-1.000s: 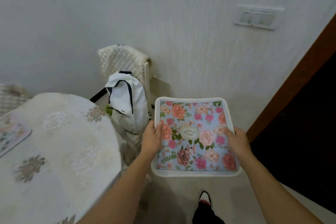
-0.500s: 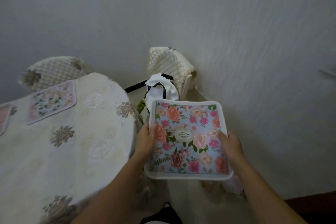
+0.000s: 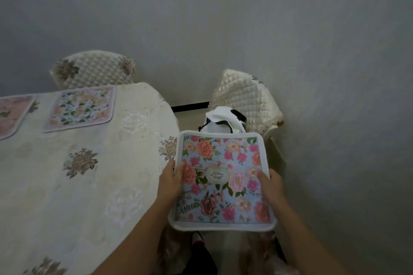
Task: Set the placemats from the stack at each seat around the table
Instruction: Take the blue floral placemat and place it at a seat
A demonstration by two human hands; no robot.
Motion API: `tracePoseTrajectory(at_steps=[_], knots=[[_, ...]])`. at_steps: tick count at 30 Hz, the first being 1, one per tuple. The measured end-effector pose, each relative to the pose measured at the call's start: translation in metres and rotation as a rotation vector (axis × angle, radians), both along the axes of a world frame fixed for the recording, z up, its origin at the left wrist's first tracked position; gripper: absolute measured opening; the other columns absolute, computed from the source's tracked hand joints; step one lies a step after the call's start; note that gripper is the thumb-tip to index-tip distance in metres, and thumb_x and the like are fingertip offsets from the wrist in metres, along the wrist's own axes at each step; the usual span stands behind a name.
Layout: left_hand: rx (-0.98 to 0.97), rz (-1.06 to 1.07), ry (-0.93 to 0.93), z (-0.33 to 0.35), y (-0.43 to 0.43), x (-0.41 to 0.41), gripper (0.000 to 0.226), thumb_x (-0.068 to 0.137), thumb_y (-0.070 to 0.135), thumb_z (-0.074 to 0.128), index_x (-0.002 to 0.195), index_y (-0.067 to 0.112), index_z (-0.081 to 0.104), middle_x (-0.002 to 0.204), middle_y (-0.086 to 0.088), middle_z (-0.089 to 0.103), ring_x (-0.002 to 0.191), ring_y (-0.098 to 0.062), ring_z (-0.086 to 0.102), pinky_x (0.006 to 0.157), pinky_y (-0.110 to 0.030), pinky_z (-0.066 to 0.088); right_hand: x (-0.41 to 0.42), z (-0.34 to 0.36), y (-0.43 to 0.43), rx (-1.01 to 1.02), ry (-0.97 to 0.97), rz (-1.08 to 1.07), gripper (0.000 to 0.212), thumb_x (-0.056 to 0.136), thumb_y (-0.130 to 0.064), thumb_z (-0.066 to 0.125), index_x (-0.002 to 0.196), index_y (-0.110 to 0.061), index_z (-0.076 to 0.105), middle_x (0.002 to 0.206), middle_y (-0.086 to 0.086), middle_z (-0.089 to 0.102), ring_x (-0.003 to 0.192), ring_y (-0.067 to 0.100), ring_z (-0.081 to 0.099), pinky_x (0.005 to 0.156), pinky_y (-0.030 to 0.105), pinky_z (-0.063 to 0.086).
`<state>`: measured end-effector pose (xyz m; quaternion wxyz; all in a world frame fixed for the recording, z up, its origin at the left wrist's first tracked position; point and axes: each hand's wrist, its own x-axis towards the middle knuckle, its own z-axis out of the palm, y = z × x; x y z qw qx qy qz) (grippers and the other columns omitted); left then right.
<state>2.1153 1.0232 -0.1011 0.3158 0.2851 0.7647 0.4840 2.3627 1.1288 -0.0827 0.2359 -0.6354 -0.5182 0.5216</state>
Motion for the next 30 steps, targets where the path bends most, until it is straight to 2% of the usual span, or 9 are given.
tracePoseTrajectory(at_steps=[3, 6, 11, 15, 17, 21, 24, 26, 30], knots=[[0.009, 0.052, -0.007, -0.007, 0.033, -0.032, 0.025, 0.1, 0.043, 0.049, 0.106, 0.021, 0.06, 0.093, 0.003, 0.072, 0.081, -0.012, 0.073, 0.067, -0.029, 0.061, -0.038, 0.002, 0.044, 0.009, -0.032, 0.068, 0.018, 0.101, -0.029, 0.052, 0.103, -0.014, 0.06, 0.09, 0.008, 0.073, 0.077, 0.023, 0.074, 0.067, 0.039, 0.061], [0.007, 0.096, -0.021, -0.009, 0.059, -0.065, 0.023, 0.1, 0.043, 0.049, 0.099, 0.022, 0.06, 0.09, 0.004, 0.071, 0.08, -0.009, 0.071, 0.062, -0.021, 0.057, -0.077, 0.001, 0.081, 0.023, -0.066, 0.133, 0.016, 0.101, -0.032, 0.051, 0.103, -0.018, 0.059, 0.092, 0.007, 0.073, 0.08, 0.024, 0.074, 0.071, 0.042, 0.061], [-0.029, 0.177, -0.027, -0.017, 0.078, -0.12, 0.03, 0.099, 0.044, 0.05, 0.092, 0.016, 0.059, 0.087, 0.002, 0.072, 0.078, -0.011, 0.072, 0.062, -0.024, 0.057, -0.138, -0.014, 0.12, -0.009, -0.06, 0.197, 0.023, 0.1, -0.033, 0.052, 0.111, -0.015, 0.062, 0.094, 0.008, 0.075, 0.08, 0.025, 0.075, 0.075, 0.049, 0.062], [-0.043, 0.246, -0.048, -0.023, 0.076, -0.151, 0.029, 0.098, 0.046, 0.052, 0.092, 0.018, 0.059, 0.088, 0.001, 0.073, 0.077, -0.011, 0.072, 0.067, -0.035, 0.061, -0.178, -0.019, 0.131, -0.043, -0.049, 0.252, 0.02, 0.101, -0.032, 0.051, 0.107, -0.015, 0.061, 0.091, 0.007, 0.075, 0.078, 0.023, 0.074, 0.068, 0.04, 0.061], [-0.047, 0.3, -0.042, -0.026, 0.07, -0.162, 0.032, 0.098, 0.046, 0.052, 0.092, 0.015, 0.058, 0.086, -0.001, 0.072, 0.075, -0.011, 0.072, 0.065, -0.035, 0.061, -0.197, -0.019, 0.136, -0.065, -0.06, 0.311, 0.019, 0.101, -0.034, 0.051, 0.104, -0.018, 0.061, 0.089, 0.006, 0.075, 0.077, 0.023, 0.074, 0.069, 0.04, 0.06], [-0.014, 0.415, -0.05, -0.025, 0.053, -0.176, 0.028, 0.1, 0.041, 0.051, 0.094, 0.015, 0.059, 0.086, -0.001, 0.071, 0.071, -0.003, 0.07, 0.055, -0.021, 0.055, -0.237, -0.027, 0.151, -0.053, -0.092, 0.452, 0.026, 0.1, -0.038, 0.053, 0.109, -0.015, 0.062, 0.091, 0.006, 0.075, 0.077, 0.023, 0.075, 0.074, 0.046, 0.062], [-0.016, 0.539, -0.049, -0.023, 0.038, -0.182, 0.025, 0.101, 0.038, 0.051, 0.097, 0.015, 0.06, 0.087, 0.001, 0.071, 0.071, -0.001, 0.069, 0.054, -0.017, 0.052, -0.27, -0.036, 0.16, -0.086, -0.095, 0.567, 0.029, 0.098, -0.043, 0.055, 0.109, -0.017, 0.063, 0.091, 0.005, 0.077, 0.077, 0.024, 0.076, 0.075, 0.05, 0.062], [-0.034, 0.631, -0.034, -0.024, 0.029, -0.184, 0.025, 0.101, 0.04, 0.049, 0.097, 0.017, 0.058, 0.087, 0.003, 0.07, 0.075, -0.006, 0.07, 0.056, -0.021, 0.054, -0.294, -0.043, 0.164, -0.091, -0.078, 0.656, 0.032, 0.097, -0.045, 0.056, 0.112, -0.018, 0.064, 0.092, 0.005, 0.077, 0.079, 0.026, 0.076, 0.076, 0.051, 0.061], [-0.059, 0.811, -0.035, -0.032, 0.018, -0.185, 0.024, 0.101, 0.042, 0.048, 0.095, 0.02, 0.052, 0.086, 0.003, 0.069, 0.079, -0.016, 0.071, 0.065, -0.041, 0.059, -0.337, -0.052, 0.171, -0.07, -0.083, 0.809, 0.028, 0.098, -0.043, 0.055, 0.107, -0.018, 0.064, 0.092, 0.008, 0.076, 0.079, 0.027, 0.075, 0.073, 0.052, 0.062]])
